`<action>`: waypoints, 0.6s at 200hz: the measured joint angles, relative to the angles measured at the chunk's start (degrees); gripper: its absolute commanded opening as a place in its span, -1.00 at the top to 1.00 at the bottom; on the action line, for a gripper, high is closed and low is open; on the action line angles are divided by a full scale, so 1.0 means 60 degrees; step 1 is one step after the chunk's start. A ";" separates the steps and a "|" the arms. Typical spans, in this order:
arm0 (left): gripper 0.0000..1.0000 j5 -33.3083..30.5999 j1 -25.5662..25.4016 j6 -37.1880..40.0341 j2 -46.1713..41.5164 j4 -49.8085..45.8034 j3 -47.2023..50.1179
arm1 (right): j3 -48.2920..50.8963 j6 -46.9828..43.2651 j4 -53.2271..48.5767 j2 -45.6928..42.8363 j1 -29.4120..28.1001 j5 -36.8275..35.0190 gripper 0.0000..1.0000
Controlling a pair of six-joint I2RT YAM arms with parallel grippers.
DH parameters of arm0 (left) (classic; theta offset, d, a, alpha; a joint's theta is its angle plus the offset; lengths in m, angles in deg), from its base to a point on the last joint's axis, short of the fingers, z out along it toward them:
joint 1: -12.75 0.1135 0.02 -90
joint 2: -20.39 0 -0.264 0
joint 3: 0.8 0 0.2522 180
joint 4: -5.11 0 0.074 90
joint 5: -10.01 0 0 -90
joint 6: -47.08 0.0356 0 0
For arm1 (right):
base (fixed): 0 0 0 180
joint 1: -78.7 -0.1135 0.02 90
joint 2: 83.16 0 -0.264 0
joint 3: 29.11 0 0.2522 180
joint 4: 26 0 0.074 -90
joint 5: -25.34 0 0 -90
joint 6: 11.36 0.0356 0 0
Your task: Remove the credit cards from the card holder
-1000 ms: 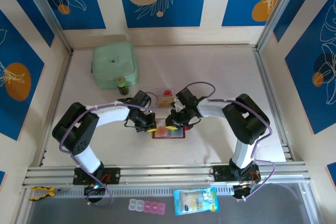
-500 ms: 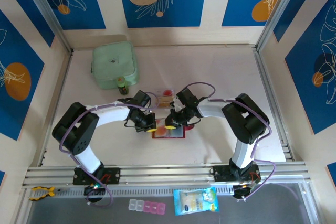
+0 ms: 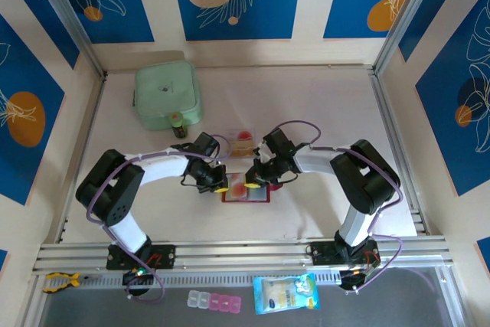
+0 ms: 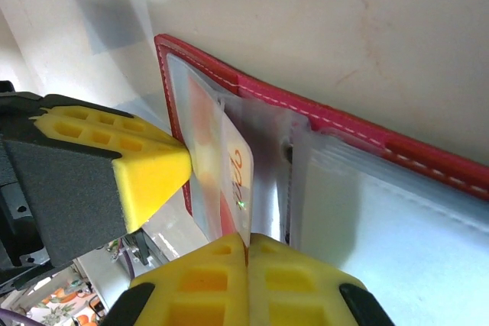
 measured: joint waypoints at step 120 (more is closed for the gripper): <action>1.00 -0.0004 0.0007 -0.0102 -0.0193 0.0080 0.0200 | -0.1293 -0.1741 -0.3770 -0.0812 0.0175 -0.1133 1.00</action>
